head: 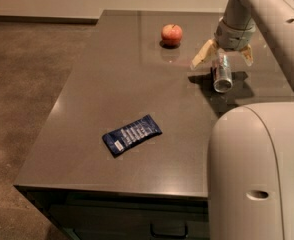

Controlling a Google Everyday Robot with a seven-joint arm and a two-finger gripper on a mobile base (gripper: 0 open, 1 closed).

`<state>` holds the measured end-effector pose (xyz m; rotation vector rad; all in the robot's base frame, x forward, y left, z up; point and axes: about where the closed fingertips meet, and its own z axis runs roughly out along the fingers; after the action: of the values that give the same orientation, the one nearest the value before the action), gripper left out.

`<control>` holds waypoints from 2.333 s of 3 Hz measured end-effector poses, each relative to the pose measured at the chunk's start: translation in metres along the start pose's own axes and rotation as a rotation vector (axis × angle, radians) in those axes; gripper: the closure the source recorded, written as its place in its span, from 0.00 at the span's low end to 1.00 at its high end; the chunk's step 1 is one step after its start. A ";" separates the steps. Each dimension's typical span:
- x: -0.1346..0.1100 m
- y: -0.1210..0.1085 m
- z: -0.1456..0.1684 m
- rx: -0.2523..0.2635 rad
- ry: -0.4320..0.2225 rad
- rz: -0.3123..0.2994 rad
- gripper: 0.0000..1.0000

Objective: Place redbull can upright

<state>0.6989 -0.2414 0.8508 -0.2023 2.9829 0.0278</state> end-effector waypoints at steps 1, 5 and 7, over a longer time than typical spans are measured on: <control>-0.004 -0.001 0.004 0.001 0.005 -0.002 0.18; -0.029 0.037 -0.039 -0.052 -0.144 -0.246 1.00; -0.029 0.083 -0.087 -0.127 -0.406 -0.504 1.00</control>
Offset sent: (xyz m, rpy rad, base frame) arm -0.0072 -0.0061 0.0129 -0.0128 0.0619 0.0300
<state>0.7032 -0.1577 0.9417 -0.8436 2.4520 0.1761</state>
